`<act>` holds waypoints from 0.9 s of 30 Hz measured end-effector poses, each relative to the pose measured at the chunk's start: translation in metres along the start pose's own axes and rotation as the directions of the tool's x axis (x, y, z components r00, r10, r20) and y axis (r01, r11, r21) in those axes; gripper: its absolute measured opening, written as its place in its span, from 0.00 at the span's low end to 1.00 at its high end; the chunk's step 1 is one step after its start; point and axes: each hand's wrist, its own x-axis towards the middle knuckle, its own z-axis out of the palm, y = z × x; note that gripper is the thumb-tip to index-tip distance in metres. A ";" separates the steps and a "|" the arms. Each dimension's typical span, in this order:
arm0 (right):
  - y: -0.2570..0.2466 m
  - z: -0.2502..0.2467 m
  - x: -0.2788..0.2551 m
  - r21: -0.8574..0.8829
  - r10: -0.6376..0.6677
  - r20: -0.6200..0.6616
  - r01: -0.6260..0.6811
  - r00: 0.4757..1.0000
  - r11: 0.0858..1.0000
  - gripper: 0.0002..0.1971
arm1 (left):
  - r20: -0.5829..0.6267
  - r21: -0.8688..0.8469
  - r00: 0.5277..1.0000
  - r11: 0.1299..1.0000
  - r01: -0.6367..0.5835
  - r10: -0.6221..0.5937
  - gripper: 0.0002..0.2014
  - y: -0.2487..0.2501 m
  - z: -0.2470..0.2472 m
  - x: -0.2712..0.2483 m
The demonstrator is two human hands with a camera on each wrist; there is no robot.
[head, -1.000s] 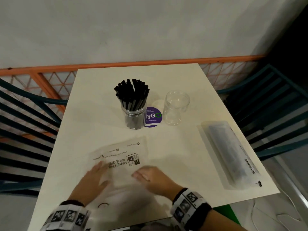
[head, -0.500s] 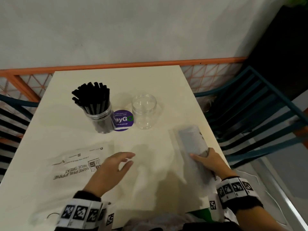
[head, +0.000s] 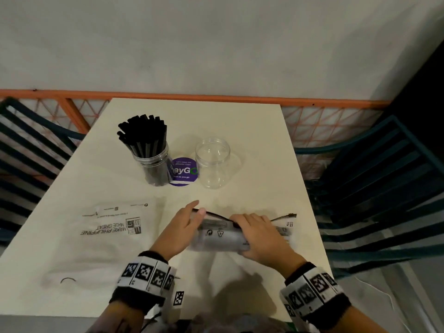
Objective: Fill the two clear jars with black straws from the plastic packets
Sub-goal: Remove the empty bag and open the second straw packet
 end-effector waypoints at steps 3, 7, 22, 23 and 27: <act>0.005 0.005 0.005 -0.018 -0.006 0.002 0.006 1.000 1.000 0.39 | -0.100 0.042 0.991 0.995 -0.085 0.089 0.07 -0.003 -0.009 0.001; 0.014 0.002 0.008 0.036 0.012 0.031 -0.013 0.999 0.999 0.44 | -0.180 0.108 0.972 0.985 -0.136 0.154 0.17 -0.007 -0.021 0.000; 0.074 -0.039 -0.020 0.601 0.302 -0.201 -0.126 0.932 0.789 0.06 | -0.499 0.143 0.851 0.984 -0.108 0.166 0.06 0.012 -0.043 0.002; 0.072 -0.040 -0.020 0.620 0.308 -0.219 -0.112 0.926 0.776 0.07 | -0.521 0.250 0.820 0.961 -0.119 0.237 0.07 0.014 -0.044 0.003; 0.058 -0.045 -0.016 0.653 0.283 -0.239 -0.062 0.929 0.755 0.12 | -0.435 0.422 0.764 0.858 -0.294 0.476 0.10 0.049 -0.023 0.000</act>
